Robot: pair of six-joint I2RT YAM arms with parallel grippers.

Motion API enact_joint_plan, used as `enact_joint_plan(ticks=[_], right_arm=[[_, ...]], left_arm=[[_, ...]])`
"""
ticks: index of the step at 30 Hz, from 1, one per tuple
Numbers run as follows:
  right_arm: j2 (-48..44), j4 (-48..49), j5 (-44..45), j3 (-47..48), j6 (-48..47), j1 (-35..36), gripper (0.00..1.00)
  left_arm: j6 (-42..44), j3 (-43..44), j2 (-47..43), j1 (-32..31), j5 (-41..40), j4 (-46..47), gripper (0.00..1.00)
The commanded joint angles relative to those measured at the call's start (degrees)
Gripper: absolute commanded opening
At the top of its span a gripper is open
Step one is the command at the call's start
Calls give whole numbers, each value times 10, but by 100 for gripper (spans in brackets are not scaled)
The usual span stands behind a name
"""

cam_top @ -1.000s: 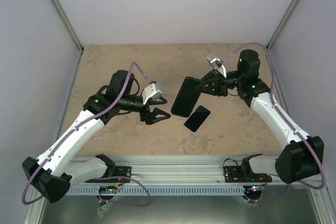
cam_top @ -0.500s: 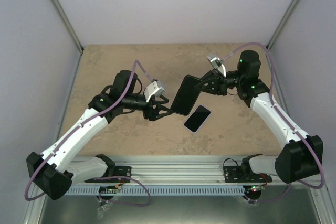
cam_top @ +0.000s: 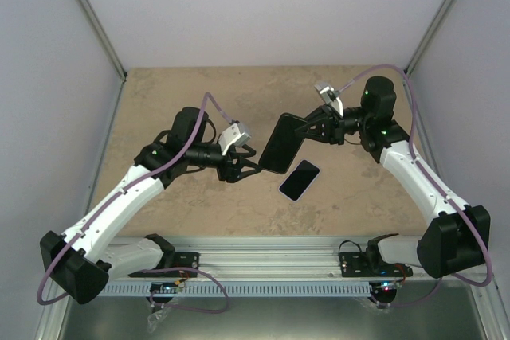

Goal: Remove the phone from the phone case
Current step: Remove the phone case from the phone.

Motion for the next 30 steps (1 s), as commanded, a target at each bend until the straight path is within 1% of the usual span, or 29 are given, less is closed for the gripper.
enact_joint_plan(ticks=[1, 30], right_arm=[[-13, 19, -42, 1, 16, 2, 1], [-12, 30, -55, 3, 31, 2, 0]], left_arm=[[2, -15, -6, 4, -43, 9, 61], [8, -35, -2, 5, -63, 22, 60]])
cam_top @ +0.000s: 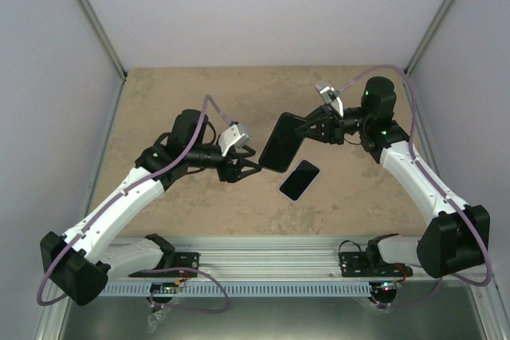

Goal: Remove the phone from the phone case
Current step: Remove the phone case from the phone.

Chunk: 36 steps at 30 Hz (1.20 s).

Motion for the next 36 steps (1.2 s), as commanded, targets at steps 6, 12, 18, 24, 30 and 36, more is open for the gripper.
enact_joint_plan(ticks=[6, 12, 18, 24, 30, 36], right_arm=[[-10, 22, -63, 7, 31, 3, 1], [-11, 21, -62, 5, 27, 3, 1], [-10, 13, -50, 6, 19, 4, 0], [-3, 2, -30, 7, 10, 3, 1], [-1, 2, -31, 10, 12, 3, 1], [-7, 0, -32, 5, 9, 3, 1]], left_arm=[[6, -20, 4, 6, -50, 3, 60], [-2, -25, 0, 15, -43, 8, 60], [20, -33, -27, 18, 73, 2, 66], [20, -21, -35, 17, 154, -14, 65], [-10, -12, -23, 18, 133, 13, 60], [-49, -12, -8, 18, 117, 45, 56]])
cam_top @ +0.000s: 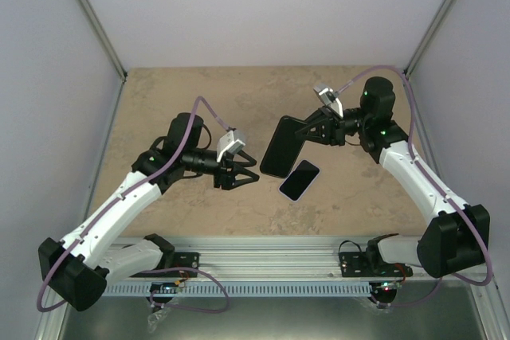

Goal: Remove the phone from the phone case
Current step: Remove the phone case from the phone.

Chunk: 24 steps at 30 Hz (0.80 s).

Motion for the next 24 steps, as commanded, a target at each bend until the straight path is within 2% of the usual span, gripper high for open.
enact_joint_plan(ticks=[1, 14, 24], right_arm=[[-10, 6, -6, 6, -4, 0, 1], [-10, 7, -16, 7, -4, 1, 0], [-13, 7, -29, 6, -4, 3, 0]], left_arm=[[-34, 15, 7, 2, -4, 37, 56], [-33, -5, 11, 2, -95, 42, 48], [-49, 0, 30, 4, -108, 48, 44]])
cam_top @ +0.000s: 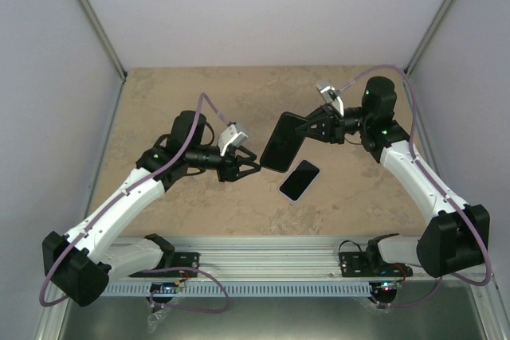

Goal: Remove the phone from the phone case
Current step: Remove the phone case from the phone.

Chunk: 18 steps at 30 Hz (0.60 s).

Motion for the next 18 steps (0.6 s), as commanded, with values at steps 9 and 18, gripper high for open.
enact_joint_plan(ticks=[9, 18], right_arm=[[-12, 8, -53, 7, 9, 11, 1], [-5, -46, 7, 18, -44, 9, 0]], left_arm=[[-21, -2, 24, 26, -35, 30, 43], [49, 60, 25, 64, 150, -63, 50]])
